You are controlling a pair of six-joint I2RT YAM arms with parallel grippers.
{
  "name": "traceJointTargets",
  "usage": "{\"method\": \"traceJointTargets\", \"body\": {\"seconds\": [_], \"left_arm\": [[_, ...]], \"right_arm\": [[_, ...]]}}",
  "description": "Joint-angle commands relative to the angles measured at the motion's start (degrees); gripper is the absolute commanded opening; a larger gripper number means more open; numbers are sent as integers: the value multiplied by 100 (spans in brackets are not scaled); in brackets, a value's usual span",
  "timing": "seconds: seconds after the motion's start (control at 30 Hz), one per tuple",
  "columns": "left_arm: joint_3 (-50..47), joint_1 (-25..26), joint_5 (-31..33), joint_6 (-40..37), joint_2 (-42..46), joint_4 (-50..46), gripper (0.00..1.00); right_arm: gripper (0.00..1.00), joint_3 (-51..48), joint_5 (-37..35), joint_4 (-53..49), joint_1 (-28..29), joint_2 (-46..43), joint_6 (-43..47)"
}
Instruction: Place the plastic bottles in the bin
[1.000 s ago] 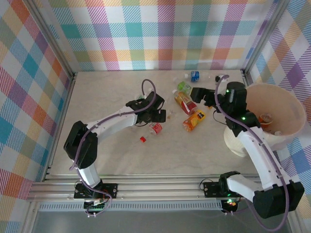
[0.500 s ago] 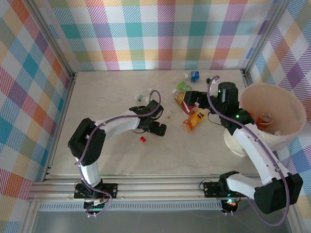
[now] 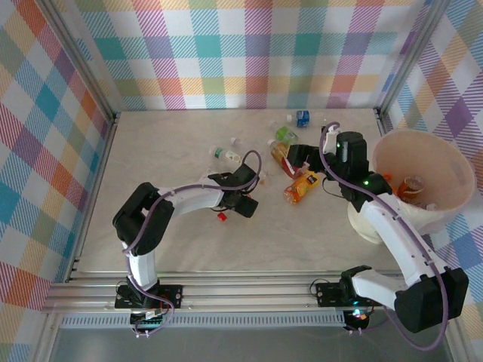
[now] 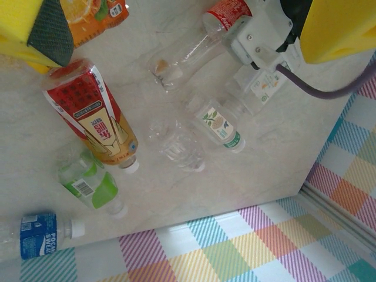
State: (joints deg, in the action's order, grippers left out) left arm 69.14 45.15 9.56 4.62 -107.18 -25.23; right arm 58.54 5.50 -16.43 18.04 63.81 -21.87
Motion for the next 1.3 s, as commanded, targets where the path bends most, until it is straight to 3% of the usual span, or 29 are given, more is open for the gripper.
{"method": "traceJointTargets", "body": {"seconds": [0.0, 0.4, 0.7, 0.93, 1.07, 1.27], "left_arm": [[83, 110, 213, -273, -188, 27, 82], [-26, 240, 345, 9, -130, 243, 62], [-71, 253, -186, 470, 492, 851, 51], [-93, 187, -1044, 1077, 1109, 1706, 47], [-234, 65, -1698, 1515, 1455, 2494, 47], [-332, -199, -2969, 2182, 1672, 3644, 47]], "right_arm": [[100, 62, -128, 58, 28, -169, -17], [100, -6, -365, 17, 28, -509, 96], [100, -62, 86, -170, -11, -527, 85], [100, 314, 613, -450, -71, -255, -141], [100, 541, 1266, -462, -370, -17, -604], [100, 649, 3508, 466, -1255, 363, -1517]]}}
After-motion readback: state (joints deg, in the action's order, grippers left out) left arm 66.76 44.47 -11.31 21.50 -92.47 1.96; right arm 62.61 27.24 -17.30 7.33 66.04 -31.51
